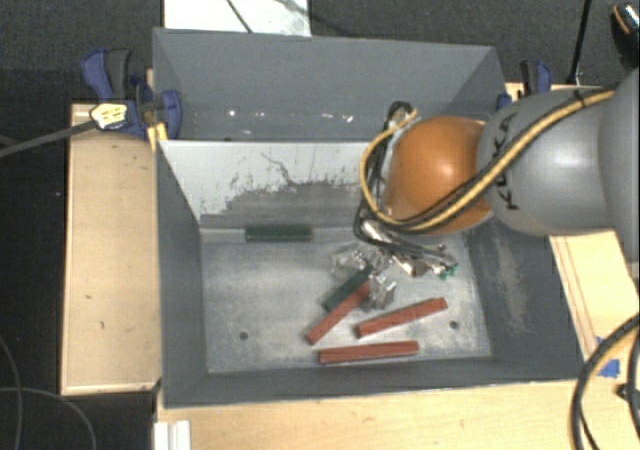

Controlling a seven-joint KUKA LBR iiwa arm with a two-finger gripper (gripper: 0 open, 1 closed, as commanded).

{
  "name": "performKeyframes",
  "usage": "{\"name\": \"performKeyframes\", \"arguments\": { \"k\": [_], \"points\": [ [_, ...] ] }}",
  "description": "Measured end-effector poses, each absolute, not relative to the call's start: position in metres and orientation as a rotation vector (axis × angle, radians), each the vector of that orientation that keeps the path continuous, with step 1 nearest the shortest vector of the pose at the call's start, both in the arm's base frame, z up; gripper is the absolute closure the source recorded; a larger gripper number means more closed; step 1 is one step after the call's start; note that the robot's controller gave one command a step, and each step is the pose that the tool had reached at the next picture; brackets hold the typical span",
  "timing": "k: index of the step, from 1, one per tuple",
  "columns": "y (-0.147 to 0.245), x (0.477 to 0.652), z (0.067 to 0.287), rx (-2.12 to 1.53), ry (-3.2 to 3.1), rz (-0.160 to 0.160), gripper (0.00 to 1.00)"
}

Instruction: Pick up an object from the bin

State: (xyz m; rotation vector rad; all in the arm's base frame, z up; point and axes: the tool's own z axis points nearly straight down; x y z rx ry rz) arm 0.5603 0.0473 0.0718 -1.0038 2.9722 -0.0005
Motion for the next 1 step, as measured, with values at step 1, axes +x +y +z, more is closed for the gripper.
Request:
{"name": "performKeyframes", "arguments": {
  "k": [1],
  "points": [
    [0.0620, 0.5874, 0.2173, -1.594, 2.698, -0.004, 1.00]
  ]
}}
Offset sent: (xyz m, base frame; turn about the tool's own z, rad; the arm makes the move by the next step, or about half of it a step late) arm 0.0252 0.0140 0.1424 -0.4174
